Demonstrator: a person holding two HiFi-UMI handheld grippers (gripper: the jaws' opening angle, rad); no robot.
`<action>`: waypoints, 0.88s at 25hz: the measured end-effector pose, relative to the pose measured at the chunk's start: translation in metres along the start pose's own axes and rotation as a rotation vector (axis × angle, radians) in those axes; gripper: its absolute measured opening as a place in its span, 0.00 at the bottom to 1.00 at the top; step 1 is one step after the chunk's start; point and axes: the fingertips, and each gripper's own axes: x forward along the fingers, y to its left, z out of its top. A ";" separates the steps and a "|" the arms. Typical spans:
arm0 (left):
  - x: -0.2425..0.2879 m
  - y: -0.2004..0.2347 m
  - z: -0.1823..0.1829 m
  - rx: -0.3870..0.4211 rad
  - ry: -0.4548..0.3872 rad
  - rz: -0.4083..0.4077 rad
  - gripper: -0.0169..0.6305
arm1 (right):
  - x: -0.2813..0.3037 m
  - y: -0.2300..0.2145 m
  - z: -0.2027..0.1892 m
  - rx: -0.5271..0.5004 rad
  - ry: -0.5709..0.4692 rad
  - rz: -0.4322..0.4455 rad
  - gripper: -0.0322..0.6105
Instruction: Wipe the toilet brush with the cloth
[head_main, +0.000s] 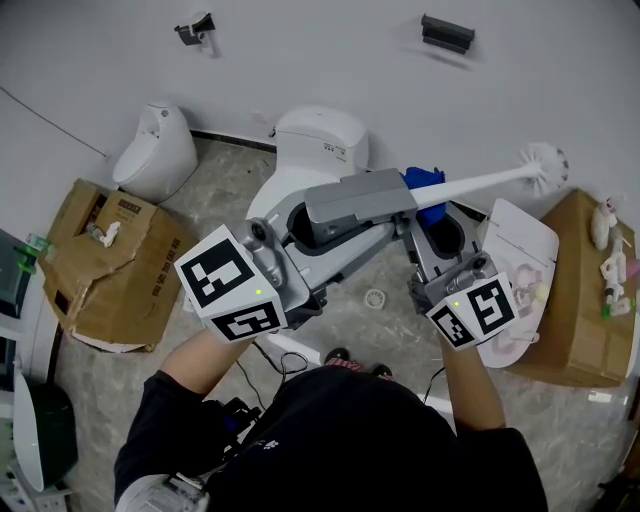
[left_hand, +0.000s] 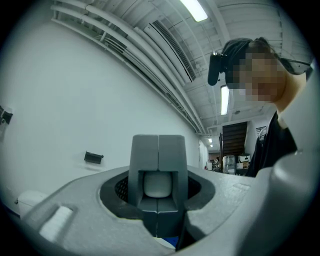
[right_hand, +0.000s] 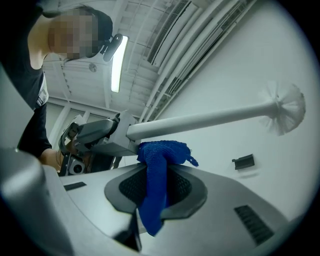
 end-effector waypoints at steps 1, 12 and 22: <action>0.000 0.000 -0.001 -0.004 0.002 -0.002 0.28 | 0.003 0.001 0.003 0.000 -0.007 0.003 0.17; 0.003 0.003 -0.005 -0.014 0.015 -0.012 0.28 | 0.006 -0.001 0.012 -0.004 -0.015 0.008 0.17; 0.002 0.003 -0.004 0.005 0.017 -0.023 0.28 | 0.006 -0.002 0.014 0.009 -0.020 0.002 0.17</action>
